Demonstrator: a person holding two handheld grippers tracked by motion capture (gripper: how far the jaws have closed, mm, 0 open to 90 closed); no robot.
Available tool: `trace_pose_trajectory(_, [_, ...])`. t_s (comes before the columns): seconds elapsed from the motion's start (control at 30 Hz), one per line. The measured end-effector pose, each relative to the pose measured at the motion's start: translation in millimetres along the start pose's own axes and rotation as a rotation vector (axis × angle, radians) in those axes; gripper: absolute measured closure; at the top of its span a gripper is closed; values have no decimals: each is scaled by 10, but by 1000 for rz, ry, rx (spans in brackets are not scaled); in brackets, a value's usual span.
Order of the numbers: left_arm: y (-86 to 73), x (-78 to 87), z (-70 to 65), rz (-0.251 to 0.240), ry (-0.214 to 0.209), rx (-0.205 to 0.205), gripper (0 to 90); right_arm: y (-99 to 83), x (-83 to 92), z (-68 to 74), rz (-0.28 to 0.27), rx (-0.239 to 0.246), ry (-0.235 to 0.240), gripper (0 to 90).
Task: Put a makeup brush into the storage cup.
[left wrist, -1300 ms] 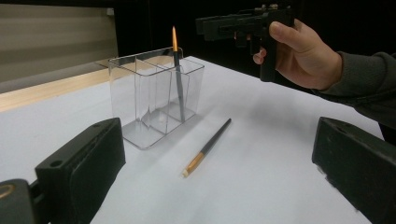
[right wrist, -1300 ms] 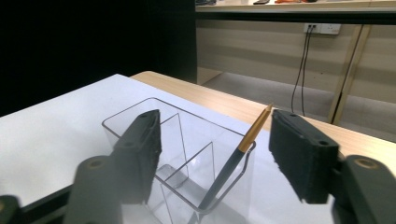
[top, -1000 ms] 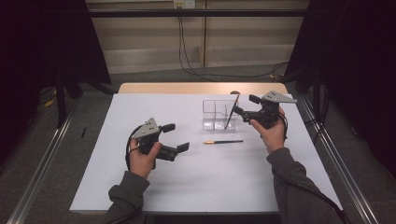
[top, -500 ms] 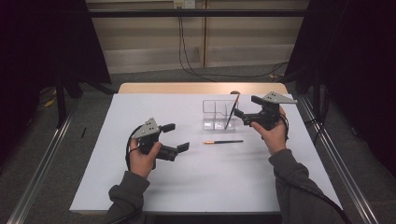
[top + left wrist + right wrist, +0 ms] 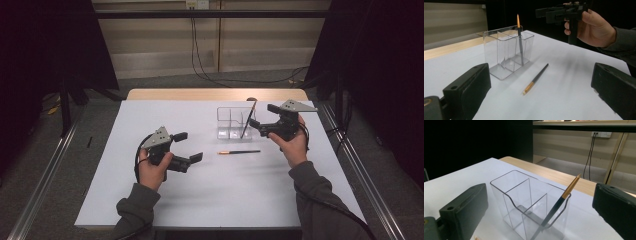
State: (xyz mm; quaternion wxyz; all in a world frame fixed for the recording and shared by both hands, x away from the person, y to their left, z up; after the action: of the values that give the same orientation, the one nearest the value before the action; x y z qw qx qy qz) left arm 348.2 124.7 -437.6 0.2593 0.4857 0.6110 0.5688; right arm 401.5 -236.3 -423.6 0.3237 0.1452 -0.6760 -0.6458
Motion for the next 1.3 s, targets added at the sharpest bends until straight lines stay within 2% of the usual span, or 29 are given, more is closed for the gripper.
trace_pose_trajectory(0.47, [-35, -18, 39, 11, -6, 4, 24, -37, 9, 48, 26, 12, 28, 0])
trace_pose_trajectory(0.73, [-56, -27, 50, 12, -8, 19, 24, -20, -11, 89, 11, 5, 41, 0])
trace_pose_trajectory(0.93, [-53, -29, 39, 8, -5, 17, 24, -23, 3, 151, 13, 13, 65, 0])
trace_pose_trajectory(1.3, [-48, -53, 57, 17, -13, 7, 24, -8, -6, 190, 10, 17, 78, 0])
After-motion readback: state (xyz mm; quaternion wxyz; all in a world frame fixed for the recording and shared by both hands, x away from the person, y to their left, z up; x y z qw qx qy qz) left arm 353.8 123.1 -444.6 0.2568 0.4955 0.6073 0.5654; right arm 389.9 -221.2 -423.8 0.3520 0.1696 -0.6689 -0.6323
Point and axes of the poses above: each handheld gripper's, and its own axes: x roughly backward along the jaws, y roughly out of its top, z roughly to its left, the point moved 2 cm from there along -x, roughly forward along the jaws, and after that the axes turned 4 degrees about x, right-handed, at the moved point
